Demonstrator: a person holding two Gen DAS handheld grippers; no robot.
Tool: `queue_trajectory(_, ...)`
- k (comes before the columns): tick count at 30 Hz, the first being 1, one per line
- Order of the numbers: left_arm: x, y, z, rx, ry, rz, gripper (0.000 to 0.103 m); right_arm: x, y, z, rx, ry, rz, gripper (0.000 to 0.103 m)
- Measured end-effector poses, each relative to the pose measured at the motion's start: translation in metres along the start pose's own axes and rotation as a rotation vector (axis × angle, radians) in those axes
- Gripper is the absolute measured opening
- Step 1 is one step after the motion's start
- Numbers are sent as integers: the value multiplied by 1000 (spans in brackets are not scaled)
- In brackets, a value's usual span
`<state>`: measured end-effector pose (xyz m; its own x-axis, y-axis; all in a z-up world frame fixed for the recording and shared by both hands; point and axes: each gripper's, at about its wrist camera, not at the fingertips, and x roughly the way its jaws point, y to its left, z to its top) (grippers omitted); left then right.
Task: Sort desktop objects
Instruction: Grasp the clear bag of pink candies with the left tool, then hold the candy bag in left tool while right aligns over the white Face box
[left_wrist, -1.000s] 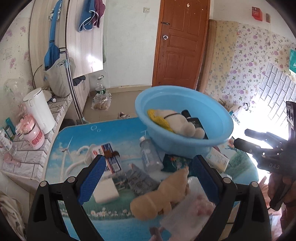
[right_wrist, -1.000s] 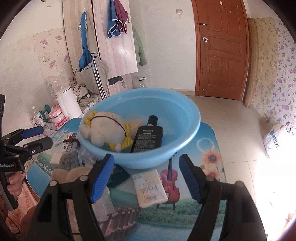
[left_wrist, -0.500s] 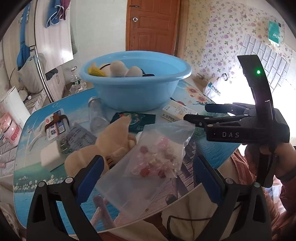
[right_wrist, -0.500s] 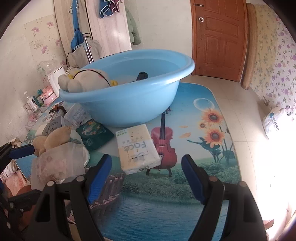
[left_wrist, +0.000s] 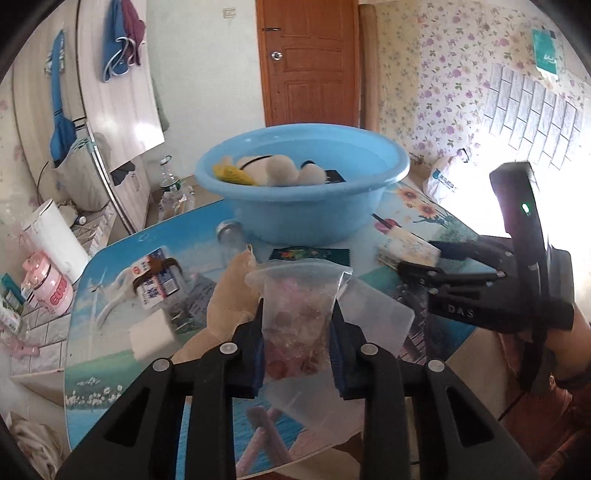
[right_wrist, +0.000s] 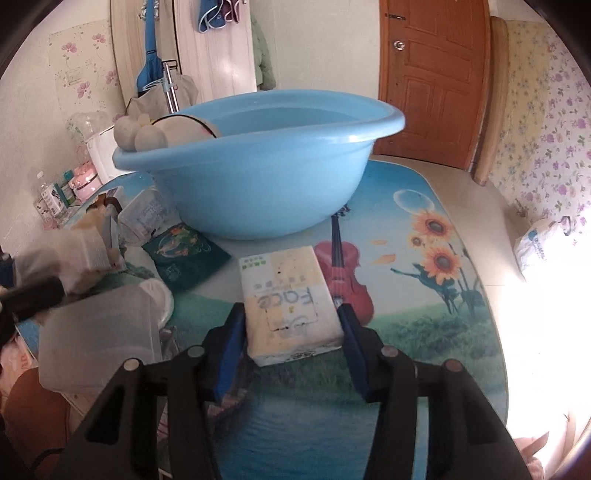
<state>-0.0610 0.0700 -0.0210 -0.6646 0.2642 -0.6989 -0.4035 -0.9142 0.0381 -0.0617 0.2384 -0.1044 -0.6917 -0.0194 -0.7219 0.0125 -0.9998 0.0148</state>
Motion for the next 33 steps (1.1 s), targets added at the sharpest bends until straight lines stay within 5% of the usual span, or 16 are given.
queue_trajectory(11,-19,76,-33,-265,23,181,27,-9,-2,-6,-5,12,0,54)
queue_trajectory(13,-22,82,-36,-292,16,185,27,0,3,-3,-31,18,25,86)
queue_trajectory(16,-22,84,-40,-308,17,199,27,9,8,1,-40,20,33,103)
queue_trajectory(30,-14,119,-72,-391,82,285,27,15,-4,5,-79,40,70,103)
queue_trajectory(32,-11,120,-77,-401,90,278,27,11,-10,2,-60,13,60,93)
queue_trajectory(33,-9,121,-80,-406,95,277,27,9,-12,2,-49,-3,61,71)
